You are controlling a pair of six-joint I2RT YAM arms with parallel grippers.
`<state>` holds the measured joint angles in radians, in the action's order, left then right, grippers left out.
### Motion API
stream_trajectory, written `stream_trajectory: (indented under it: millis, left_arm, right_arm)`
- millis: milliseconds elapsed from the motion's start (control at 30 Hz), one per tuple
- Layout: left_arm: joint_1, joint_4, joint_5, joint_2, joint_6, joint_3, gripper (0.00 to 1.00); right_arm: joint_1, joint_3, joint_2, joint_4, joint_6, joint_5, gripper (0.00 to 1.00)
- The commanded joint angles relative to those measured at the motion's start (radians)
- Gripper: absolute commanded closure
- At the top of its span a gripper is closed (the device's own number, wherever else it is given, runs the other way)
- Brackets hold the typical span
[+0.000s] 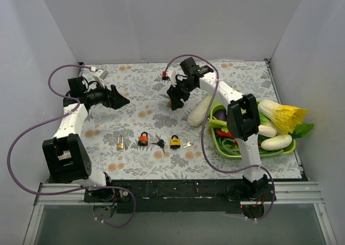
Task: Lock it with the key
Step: Pick up the lock from the center of the board.
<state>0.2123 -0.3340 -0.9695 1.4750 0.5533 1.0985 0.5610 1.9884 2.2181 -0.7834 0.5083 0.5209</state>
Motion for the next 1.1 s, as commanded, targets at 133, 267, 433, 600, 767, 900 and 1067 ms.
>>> stream_trajectory:
  millis: [133,267,433,600,767,900,1067]
  left_arm:
    - [-0.039,-0.042,-0.319,-0.15,-0.794,-0.173,0.02]
    - [-0.082,-0.063,-0.302,-0.145,-0.924,-0.201,0.02]
    - [-0.162,-0.141,-0.236,-0.125,-1.098,-0.206,0.07]
    - [-0.195,-0.142,-0.21,-0.125,-1.11,-0.207,0.18]
    - [-0.244,-0.161,-0.155,-0.131,-1.165,-0.219,0.31]
    - [-0.284,-0.165,-0.097,-0.145,-1.201,-0.236,0.37]
    - [-0.317,-0.132,-0.023,-0.156,-1.195,-0.255,0.44]
  right_arm:
    - [0.057,0.059,-0.149,-0.1,0.097,0.208,0.99]
    - [0.1,0.05,-0.176,-0.14,0.102,0.246,0.99]
    - [0.135,0.053,-0.193,-0.154,0.088,0.281,0.99]
    - [0.162,0.093,-0.189,-0.204,0.094,0.301,0.99]
    - [0.181,0.098,-0.192,-0.229,0.099,0.318,0.99]
    - [0.188,0.122,-0.184,-0.249,0.096,0.327,0.99]
    - [0.203,0.135,-0.176,-0.272,0.095,0.347,0.99]
